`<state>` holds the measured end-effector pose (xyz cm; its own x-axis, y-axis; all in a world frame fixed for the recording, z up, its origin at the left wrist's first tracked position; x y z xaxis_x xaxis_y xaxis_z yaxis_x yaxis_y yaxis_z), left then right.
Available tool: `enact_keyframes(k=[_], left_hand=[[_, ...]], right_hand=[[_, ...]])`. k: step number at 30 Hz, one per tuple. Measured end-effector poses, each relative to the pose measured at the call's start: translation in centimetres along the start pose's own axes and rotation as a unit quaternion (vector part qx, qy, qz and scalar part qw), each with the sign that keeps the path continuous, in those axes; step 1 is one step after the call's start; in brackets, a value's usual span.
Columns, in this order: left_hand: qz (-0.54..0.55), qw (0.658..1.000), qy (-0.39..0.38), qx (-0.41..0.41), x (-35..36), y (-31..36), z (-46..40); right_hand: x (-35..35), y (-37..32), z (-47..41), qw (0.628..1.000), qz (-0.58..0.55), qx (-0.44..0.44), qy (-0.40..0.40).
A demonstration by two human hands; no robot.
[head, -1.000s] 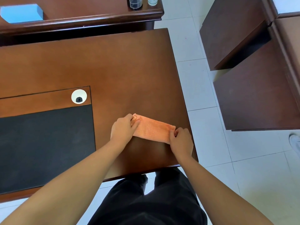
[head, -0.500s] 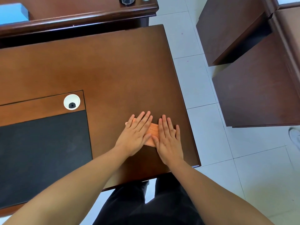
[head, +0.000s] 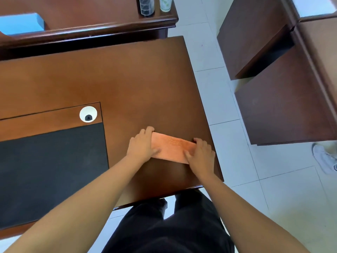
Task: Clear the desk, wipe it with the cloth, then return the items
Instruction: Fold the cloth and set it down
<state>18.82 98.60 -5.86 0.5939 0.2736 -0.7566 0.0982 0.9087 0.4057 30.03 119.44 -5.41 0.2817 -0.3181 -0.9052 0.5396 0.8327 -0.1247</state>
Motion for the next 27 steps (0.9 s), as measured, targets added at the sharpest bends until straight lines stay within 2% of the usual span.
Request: enact_keyframes(k=[2, 5, 7, 10, 12, 15, 16, 18, 20, 22, 27], left_hand=[[0.044, 0.998, -0.044, -0.020, -0.6, 0.1, -0.7], [0.116, 0.990, -0.084, -0.003, -1.5, 0.4, -0.6], [0.233, 0.967, -0.101, -0.001, -1.9, 0.3, 0.1], [0.435, 0.892, -0.116, -0.045, -3.6, 0.0, 2.0], [0.509, 0.844, -0.151, -0.075, -5.0, 0.3, 3.5], [0.636, 0.742, -0.195, -0.090, -6.8, 0.9, 5.5], [0.662, 0.716, -0.204, -0.089, -7.1, 1.0, 6.0], [0.694, 0.686, -0.205, -0.082, -8.0, 1.3, 7.3], [0.708, 0.676, -0.190, -0.074, -8.7, 1.6, 8.3], [0.706, 0.686, -0.162, -0.064, -9.3, 1.8, 9.1], [0.721, 0.688, -0.042, -0.070, -10.2, 2.4, 12.2]], right_hand=[[-0.8, 0.0, -0.8, 0.997, -0.070, 0.012, -0.042], [-2.1, 0.1, -0.7, 0.977, -0.196, 0.014, -0.079], [-3.3, 0.3, -0.1, 0.955, -0.277, 0.014, -0.101], [-5.2, 1.1, 1.0, 0.917, -0.380, 0.041, -0.119], [-7.0, 1.1, 1.7, 0.884, -0.441, 0.053, -0.142], [-9.6, 0.7, 2.5, 0.836, -0.514, 0.056, -0.184], [-10.2, 0.4, 2.6, 0.821, -0.534, 0.056, -0.192], [-11.5, -0.2, 2.8, 0.797, -0.564, 0.049, -0.209], [-12.9, -0.8, 2.8, 0.794, -0.566, 0.028, -0.222], [-14.1, -1.3, 2.6, 0.801, -0.553, -0.003, -0.229], [-16.6, -2.5, 1.7, 0.816, -0.513, -0.050, -0.263]])
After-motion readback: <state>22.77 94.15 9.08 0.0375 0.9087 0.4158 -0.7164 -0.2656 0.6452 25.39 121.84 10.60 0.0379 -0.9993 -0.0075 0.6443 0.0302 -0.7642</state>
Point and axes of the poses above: each hand's wrist, its own z-axis away from the middle knuckle, its own x-axis out of the palm, y = z × x, the point moved 1 cm from there along -z, towards the middle knuckle, and after that the axes turned 9 degrees about z, right-handed, at the moved point
